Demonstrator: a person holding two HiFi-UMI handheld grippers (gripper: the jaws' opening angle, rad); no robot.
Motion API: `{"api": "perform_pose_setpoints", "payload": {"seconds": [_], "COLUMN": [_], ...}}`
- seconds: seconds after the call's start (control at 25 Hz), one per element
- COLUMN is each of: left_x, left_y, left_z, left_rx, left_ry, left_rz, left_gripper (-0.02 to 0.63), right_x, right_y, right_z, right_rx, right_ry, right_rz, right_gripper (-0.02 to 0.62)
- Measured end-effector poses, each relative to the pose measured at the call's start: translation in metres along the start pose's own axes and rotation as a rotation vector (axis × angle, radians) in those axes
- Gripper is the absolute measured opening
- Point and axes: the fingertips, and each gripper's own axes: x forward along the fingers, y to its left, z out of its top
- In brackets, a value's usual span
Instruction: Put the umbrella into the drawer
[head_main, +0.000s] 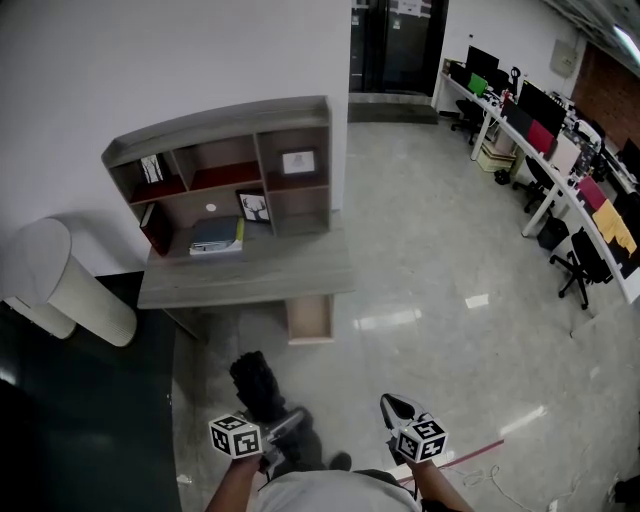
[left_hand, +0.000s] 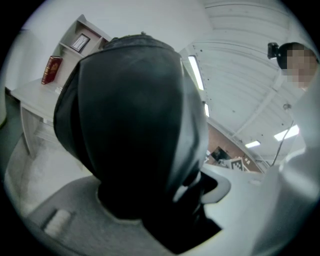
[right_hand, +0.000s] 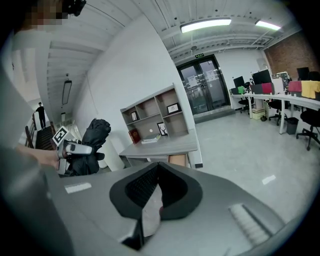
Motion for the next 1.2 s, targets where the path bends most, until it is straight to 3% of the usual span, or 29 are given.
{"api": "perform_pose_setpoints", "payload": {"seconds": [0.76,1.2], "left_x": [0.037,0.039], "left_y": [0.138,0.189], "left_z": [0.099,0.159], "left_rx": [-0.056,-0.046], "left_ry": [0.060,0.057], "left_rz": [-0.037,-0.057], "left_gripper": [0.285,0.284], "right_x": [0.145,0.206], "right_y": [-0.019,-0.011], "right_z": [0.052,0.096], "right_rx": [0.028,0.017], "right_ry": [0.068,0.057], "right_rz": [-0.066,-0.092], "right_gripper": [-0.005,-0.005]}}
